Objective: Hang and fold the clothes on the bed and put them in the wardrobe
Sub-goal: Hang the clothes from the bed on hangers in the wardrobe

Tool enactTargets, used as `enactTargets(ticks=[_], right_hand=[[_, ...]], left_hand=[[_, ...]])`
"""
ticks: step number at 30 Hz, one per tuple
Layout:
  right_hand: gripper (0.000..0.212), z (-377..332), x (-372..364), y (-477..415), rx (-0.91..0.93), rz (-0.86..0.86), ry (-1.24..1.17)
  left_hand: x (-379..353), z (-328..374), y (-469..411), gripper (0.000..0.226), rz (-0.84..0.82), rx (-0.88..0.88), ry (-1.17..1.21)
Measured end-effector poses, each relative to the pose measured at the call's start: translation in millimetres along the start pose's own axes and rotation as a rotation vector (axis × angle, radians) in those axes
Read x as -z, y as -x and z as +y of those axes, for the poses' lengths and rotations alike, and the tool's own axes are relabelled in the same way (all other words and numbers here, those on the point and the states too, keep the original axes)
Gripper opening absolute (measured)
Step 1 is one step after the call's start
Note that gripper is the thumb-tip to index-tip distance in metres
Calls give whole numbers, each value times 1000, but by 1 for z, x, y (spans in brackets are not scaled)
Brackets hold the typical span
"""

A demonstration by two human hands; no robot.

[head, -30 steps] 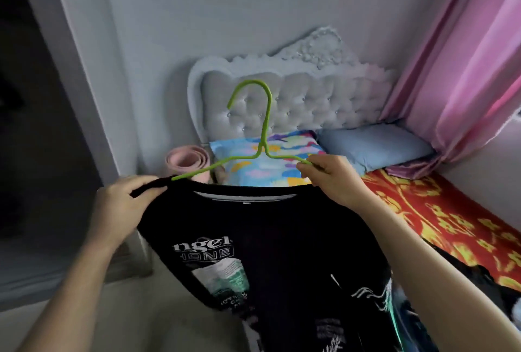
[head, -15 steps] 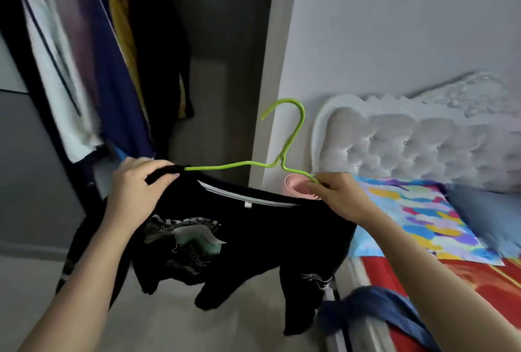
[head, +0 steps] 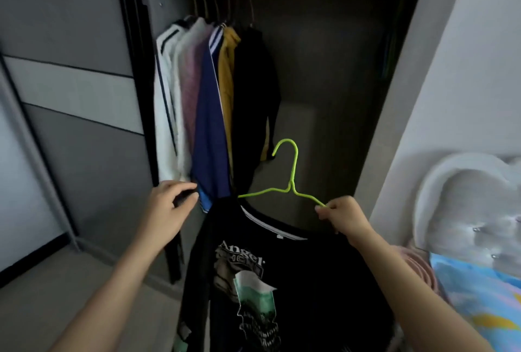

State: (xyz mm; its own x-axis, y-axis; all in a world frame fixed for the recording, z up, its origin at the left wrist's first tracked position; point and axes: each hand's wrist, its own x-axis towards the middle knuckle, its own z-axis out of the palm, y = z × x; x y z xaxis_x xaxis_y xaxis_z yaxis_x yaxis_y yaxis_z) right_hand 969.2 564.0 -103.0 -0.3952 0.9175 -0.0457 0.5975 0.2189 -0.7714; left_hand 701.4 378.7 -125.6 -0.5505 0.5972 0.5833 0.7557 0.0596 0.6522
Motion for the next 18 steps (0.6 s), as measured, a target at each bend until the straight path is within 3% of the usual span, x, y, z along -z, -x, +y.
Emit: enactTargets(ticks=[5,8,13,18], right_hand=[[19,0,-15,-81,-160,-132,-248],[30,-9,-16,-130,-219,-195,-411],[30,-28,-37,-185,-246,-177,-564],[26,-57,-39,-231,-260,-96,-665]], left_hand=[[-37,-31,-68,15,-88,51,15],[-57,-47,-106,17,-73,86,17],[-73,-58,-154,27,-61,42,45],[-79,-59,-218,24,-33,-59,108]])
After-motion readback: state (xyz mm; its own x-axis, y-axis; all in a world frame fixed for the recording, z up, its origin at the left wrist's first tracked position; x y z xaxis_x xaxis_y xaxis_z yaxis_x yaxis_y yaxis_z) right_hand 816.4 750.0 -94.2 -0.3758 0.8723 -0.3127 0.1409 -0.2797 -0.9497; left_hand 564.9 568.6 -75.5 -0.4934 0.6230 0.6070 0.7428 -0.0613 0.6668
